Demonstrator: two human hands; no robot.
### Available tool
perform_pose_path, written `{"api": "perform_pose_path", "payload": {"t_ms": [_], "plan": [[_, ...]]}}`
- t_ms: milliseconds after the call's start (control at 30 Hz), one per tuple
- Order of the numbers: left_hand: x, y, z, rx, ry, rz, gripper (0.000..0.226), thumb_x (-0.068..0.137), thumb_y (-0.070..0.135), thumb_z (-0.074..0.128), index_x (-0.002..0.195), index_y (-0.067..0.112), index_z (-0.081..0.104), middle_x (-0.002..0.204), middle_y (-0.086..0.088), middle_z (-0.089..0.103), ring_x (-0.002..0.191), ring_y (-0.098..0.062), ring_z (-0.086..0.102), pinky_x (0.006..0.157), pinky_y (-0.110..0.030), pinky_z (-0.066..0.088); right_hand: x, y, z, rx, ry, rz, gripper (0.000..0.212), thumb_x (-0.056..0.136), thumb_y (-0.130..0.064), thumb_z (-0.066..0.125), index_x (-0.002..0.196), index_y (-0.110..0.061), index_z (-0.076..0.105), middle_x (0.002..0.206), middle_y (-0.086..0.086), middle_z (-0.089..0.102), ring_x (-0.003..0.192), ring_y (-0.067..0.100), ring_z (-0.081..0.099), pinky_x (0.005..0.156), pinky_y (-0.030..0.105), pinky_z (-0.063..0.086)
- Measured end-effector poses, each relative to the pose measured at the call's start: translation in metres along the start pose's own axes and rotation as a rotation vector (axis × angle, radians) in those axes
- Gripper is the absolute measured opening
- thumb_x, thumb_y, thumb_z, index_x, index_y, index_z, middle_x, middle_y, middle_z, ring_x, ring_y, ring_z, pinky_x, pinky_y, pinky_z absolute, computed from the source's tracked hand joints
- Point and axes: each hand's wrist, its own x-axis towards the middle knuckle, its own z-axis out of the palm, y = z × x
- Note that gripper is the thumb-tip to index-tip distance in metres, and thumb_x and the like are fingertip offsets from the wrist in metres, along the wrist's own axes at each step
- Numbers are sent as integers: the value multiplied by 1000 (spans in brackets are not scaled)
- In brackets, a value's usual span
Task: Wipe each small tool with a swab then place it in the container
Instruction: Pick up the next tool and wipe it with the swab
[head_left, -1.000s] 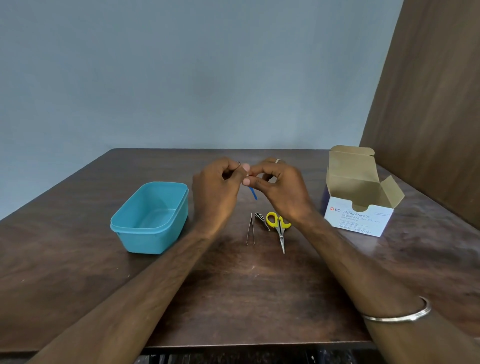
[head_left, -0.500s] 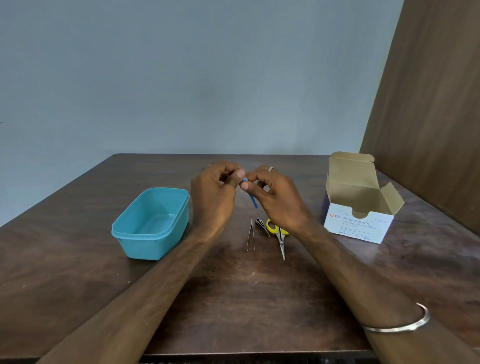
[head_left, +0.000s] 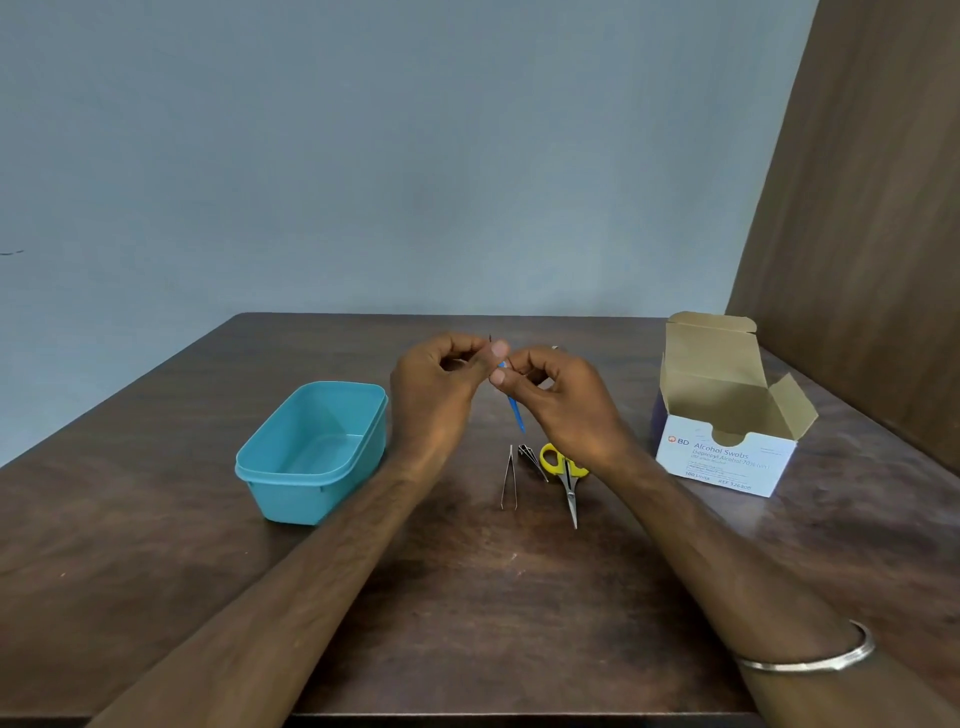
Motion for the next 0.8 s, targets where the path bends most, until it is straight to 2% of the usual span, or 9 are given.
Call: {"api": "perform_pose_path", "payload": {"t_ms": [67,233,333,500,600,700,800], "plan": [[-1,1,-1,20,11,12,9,78,34,78,77,25,76,76,10,74,78,-12,70,77,-37,57,0,-1,1,-27,3,-16,12,91,-29,70,80,-32,69,71,-18,63,67,0,51,61,14,39],[-2,5,1,84,26,38,15,84,24,74,70,29,73,74,10,74,78,-10,69,80,-37,56,-2,-2,1,-33,-3,3,11,92,-27,70,89,-17,75,79,0,68,68,5,52,62,20,41],[-2,5,2,93,21,27,13,86,17,70,77,26,73,80,10,73,83,-9,68,83,-34,54,-3,-4,1,-19,-23,14,10,92,-27,70,89,-18,75,78,-5,68,70,4,55,65,24,44],[1,5,-1,30,-26,12,11,88,10,67,84,19,73,83,8,72,83,-5,65,82,-25,51,-1,-5,0,89,-69,42,11,93,-24,69,83,-22,73,70,-14,66,68,-3,57,65,14,45],[0,4,0,0,-43,-7,7,89,14,68,86,16,74,84,8,73,82,-2,66,81,-22,51,-1,-4,-1,133,-69,53,14,93,-23,69,78,-21,71,67,-16,66,65,-3,57,64,13,44],[0,1,1,2,-19,3,10,85,23,73,90,15,77,85,6,76,84,-7,69,84,-30,55,-1,-1,-1,113,-26,38,13,91,-25,70,79,-23,73,71,-9,68,68,2,59,69,21,48],[-2,0,0,45,-18,29,13,80,32,76,82,20,78,80,8,76,82,-7,71,81,-34,57,-1,-1,-1,89,-3,21,12,91,-26,71,80,-25,74,70,-10,67,67,3,57,68,22,47]]}}
